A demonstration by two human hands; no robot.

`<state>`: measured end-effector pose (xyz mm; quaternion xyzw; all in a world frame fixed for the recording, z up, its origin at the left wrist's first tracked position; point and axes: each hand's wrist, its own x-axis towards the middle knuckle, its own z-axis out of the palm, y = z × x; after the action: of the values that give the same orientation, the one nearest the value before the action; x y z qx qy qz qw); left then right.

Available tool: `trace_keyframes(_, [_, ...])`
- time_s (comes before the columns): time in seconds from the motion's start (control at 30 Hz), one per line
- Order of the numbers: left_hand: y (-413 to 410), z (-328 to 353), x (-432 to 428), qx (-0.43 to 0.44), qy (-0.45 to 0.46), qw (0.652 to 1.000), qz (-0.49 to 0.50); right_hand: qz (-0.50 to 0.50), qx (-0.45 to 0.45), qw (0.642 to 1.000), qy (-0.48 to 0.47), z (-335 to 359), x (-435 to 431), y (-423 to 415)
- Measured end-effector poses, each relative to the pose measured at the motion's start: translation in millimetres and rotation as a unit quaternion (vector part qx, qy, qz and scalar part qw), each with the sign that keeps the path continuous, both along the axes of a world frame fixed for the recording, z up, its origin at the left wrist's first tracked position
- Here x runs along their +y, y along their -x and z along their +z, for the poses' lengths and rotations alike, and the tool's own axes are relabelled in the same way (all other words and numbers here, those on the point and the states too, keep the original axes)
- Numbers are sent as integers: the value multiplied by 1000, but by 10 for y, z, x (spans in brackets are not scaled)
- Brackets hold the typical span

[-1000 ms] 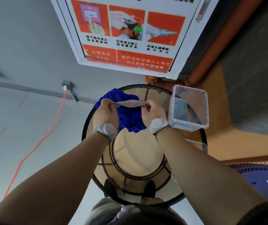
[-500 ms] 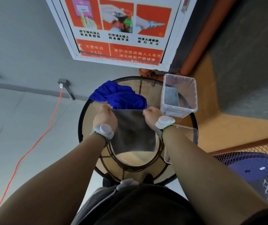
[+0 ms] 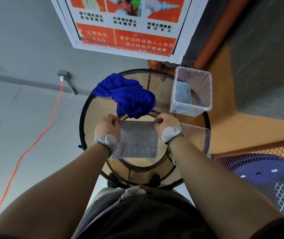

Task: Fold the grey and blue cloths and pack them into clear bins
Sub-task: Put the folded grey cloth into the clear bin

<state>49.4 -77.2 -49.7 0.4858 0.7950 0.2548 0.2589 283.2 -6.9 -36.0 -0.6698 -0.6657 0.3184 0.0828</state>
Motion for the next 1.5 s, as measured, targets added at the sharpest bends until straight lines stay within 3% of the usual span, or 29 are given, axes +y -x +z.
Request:
trace_keyframes(0.53, [-117, -255, -485, 66, 68, 995, 15, 117, -80, 984, 105, -233, -288, -14])
trace_keyframes(0.67, [-148, -277, -549, 97, 150, 984, -14, 130, -92, 977, 139, -272, -389, -10])
trace_keyframes(0.77, [-172, -260, -678, 98, 152, 983, -11, 123, -68, 976, 168, -273, -460, -21])
trace_keyframes(0.93, [-190, -258, -682, 80, 89, 993, 18, 40, -52, 993, 94, -237, -485, -44])
trace_keyframes(1.23, [-201, -400, -505, 153, 137, 978, -21, 118, -127, 981, 85, -298, -362, -66])
trace_keyframes(1.33, [-213, -362, -422, 140, 121, 983, -2, 103, -92, 988, 68, -282, -330, -44])
trace_keyframes(1.5, [-210, -220, -254, 36, 80, 995, 56, 21, 13, 998, 66, -216, -219, -13])
